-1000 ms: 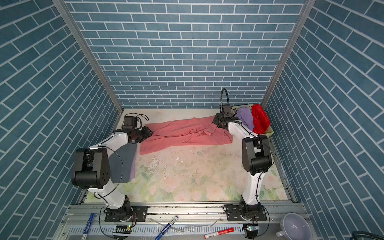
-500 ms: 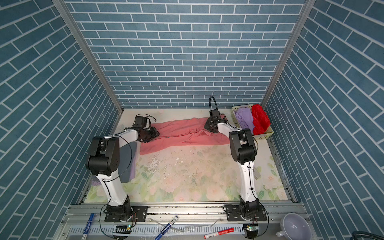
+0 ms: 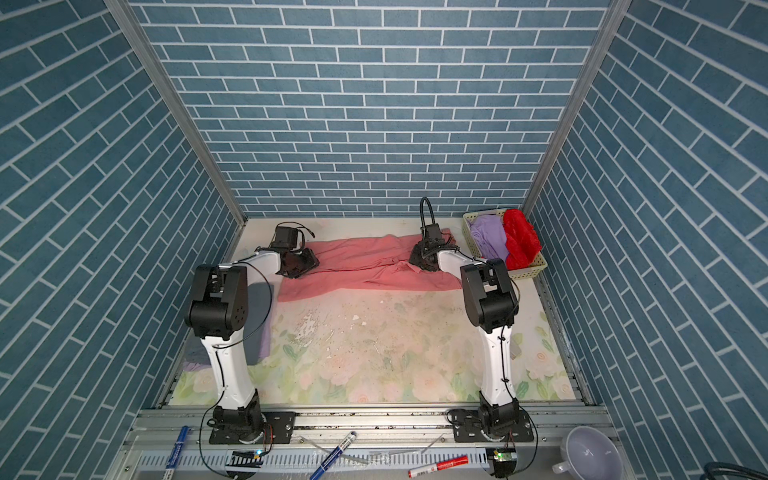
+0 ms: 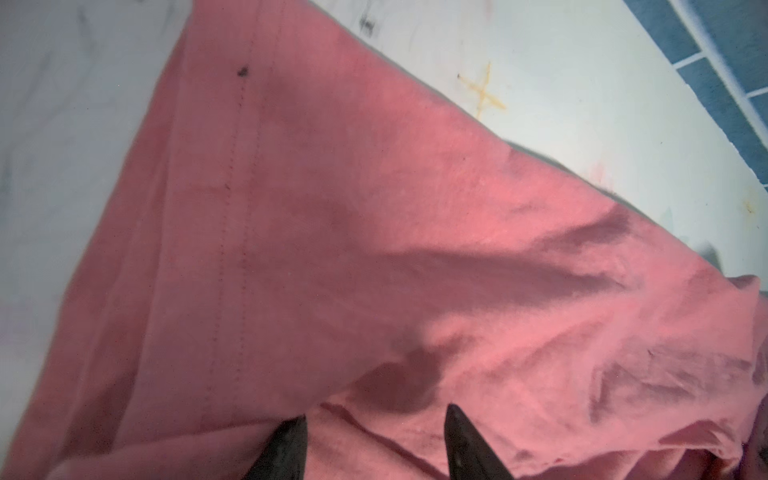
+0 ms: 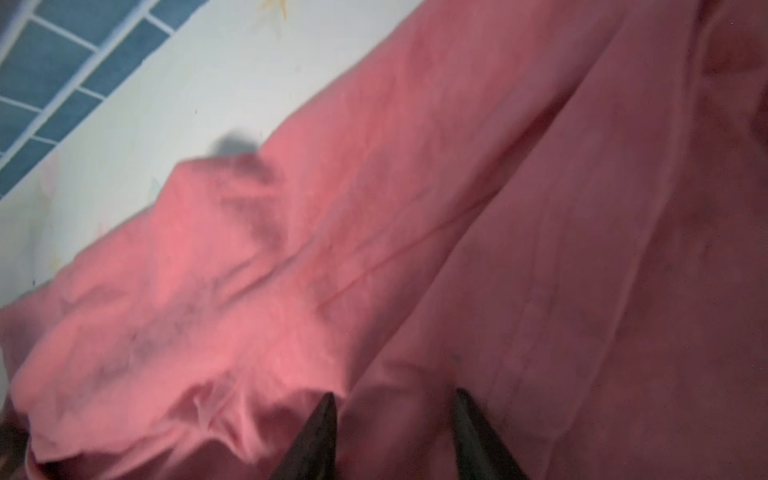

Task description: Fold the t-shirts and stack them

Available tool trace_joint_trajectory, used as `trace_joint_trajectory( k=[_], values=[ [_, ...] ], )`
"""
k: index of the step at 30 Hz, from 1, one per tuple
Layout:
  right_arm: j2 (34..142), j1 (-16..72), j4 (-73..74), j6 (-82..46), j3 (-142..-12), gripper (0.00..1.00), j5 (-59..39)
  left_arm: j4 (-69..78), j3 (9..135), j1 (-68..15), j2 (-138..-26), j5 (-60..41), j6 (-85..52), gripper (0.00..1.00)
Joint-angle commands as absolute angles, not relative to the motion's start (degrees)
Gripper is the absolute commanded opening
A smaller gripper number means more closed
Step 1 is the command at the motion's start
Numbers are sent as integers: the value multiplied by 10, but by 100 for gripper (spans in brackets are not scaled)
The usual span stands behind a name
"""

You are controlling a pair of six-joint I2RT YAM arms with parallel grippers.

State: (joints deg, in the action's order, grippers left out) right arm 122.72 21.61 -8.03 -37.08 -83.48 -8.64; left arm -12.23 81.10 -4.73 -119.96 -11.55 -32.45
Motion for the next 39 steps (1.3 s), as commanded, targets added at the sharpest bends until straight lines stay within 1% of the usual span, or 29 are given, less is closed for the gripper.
trace_joint_trajectory(
  k=[1,5,11,14,17,20,23,25,29,34,39],
  values=[
    [1217,245,-188,-369,-749,45,-135,-185,838,-45,-1255,-108,-309,54],
    [1164,280,-192,-379,-669,45,-159,-187,894,-45,-1292,-137,-301,55],
    [1082,372,-232,-395,-596,45,-209,-194,1005,-45,-1337,-205,-278,53],
    [1023,405,-275,-397,-595,45,-201,-186,1008,-45,-1298,-200,-250,53],
    [969,411,-309,-393,-609,47,-177,-187,980,-45,-1231,-172,-233,56],
    [941,411,-311,-378,-635,49,-147,-200,937,-46,-1174,-157,-240,57],
    [951,410,-300,-358,-671,50,-99,-209,878,-52,-1131,-141,-259,57],
    [975,408,-288,-349,-697,50,-76,-213,835,-63,-1105,-107,-265,57],
    [1030,405,-259,-338,-741,50,-83,-195,766,-72,-1069,-72,-282,58],
    [1077,404,-248,-328,-753,50,-98,-200,746,-74,-1073,-66,-290,55],
    [1085,404,-251,-325,-734,50,-100,-190,739,-70,-1086,-30,-286,54]
  ],
)
